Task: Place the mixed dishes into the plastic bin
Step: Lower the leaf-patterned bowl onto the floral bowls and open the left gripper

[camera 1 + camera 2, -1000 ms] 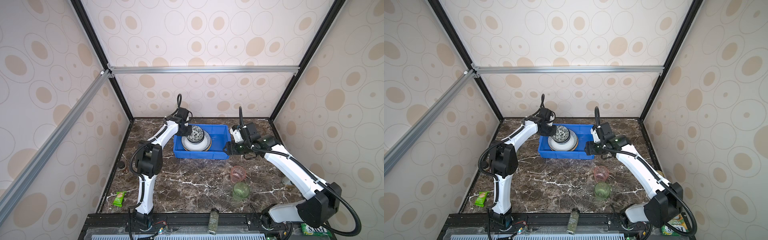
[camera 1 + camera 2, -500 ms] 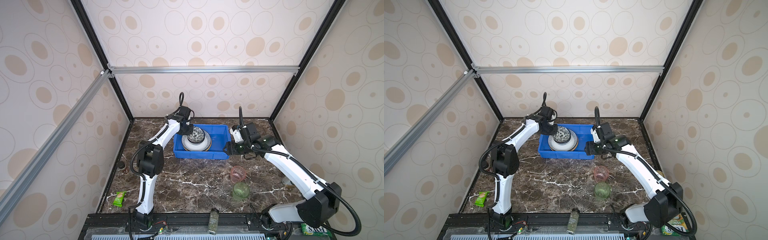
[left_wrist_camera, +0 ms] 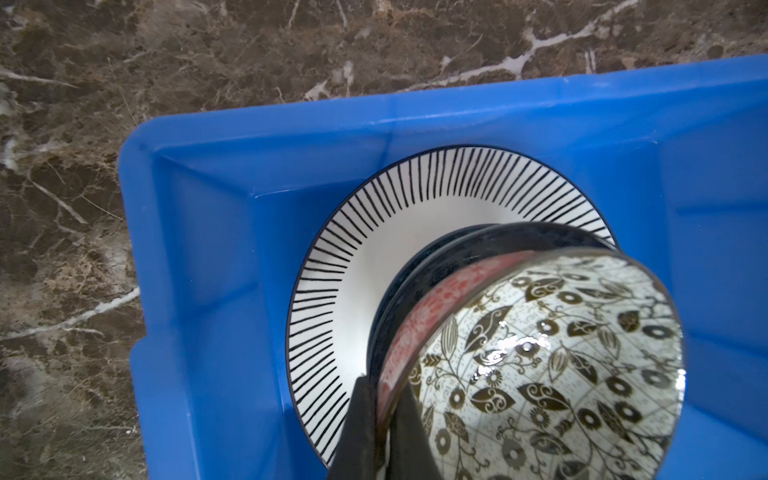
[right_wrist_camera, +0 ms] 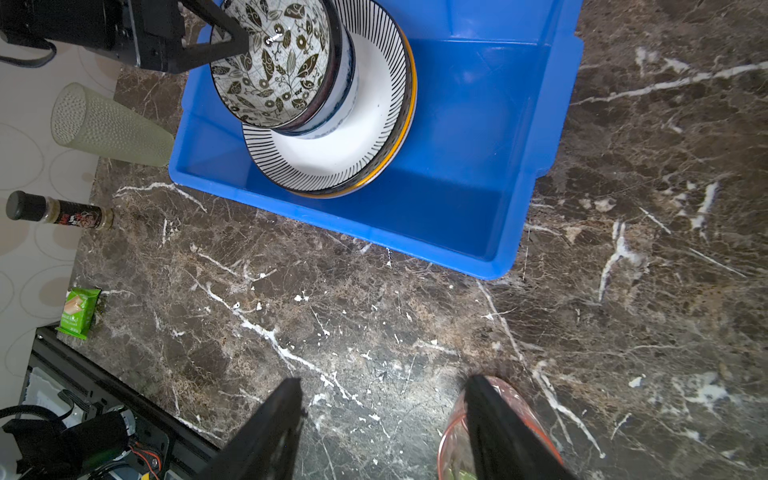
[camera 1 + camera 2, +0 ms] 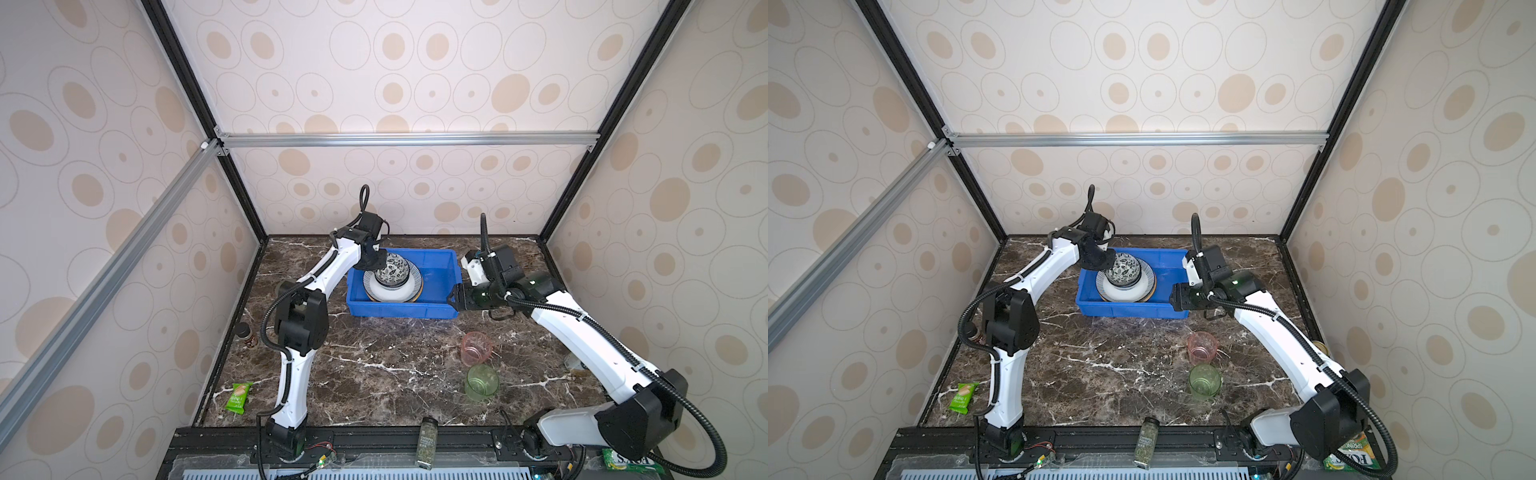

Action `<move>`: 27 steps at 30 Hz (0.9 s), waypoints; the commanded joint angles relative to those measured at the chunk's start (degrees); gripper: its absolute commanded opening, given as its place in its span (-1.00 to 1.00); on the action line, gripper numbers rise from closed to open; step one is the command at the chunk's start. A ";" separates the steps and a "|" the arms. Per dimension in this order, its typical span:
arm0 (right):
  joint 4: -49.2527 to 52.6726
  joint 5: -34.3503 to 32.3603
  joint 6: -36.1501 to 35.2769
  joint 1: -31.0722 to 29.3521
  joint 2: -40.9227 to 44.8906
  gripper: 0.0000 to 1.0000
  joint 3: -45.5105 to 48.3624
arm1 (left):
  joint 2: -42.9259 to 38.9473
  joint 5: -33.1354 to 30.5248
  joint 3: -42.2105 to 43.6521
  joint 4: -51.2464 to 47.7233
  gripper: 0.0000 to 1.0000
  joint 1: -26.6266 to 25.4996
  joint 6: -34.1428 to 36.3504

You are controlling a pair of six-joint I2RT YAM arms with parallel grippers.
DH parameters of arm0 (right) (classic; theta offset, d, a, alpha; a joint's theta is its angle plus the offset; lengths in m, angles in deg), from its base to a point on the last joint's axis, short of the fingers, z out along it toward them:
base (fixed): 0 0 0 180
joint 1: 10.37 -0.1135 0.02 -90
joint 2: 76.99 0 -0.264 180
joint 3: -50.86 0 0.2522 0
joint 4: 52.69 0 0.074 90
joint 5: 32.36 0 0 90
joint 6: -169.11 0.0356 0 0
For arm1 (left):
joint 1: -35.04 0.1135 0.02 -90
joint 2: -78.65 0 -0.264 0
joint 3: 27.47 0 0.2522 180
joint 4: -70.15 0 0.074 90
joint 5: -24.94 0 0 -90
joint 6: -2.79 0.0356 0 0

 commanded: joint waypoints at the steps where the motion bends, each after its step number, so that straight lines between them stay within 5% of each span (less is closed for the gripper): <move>1: 1.67 -0.99 -0.73 0.33 1.91 0.31 0.65 | 0.71 2.07 0.01 0.83 -0.94 -0.37 -0.37; 18: 2.20 -1.35 -0.72 0.29 3.41 0.31 0.86 | 1.20 -0.29 -2.44 -3.35 -0.55 -0.33 1.01; 27: 3.44 -2.34 -0.89 0.33 4.84 0.32 1.07 | -1.17 -0.29 -1.98 -2.78 -0.68 -0.33 0.92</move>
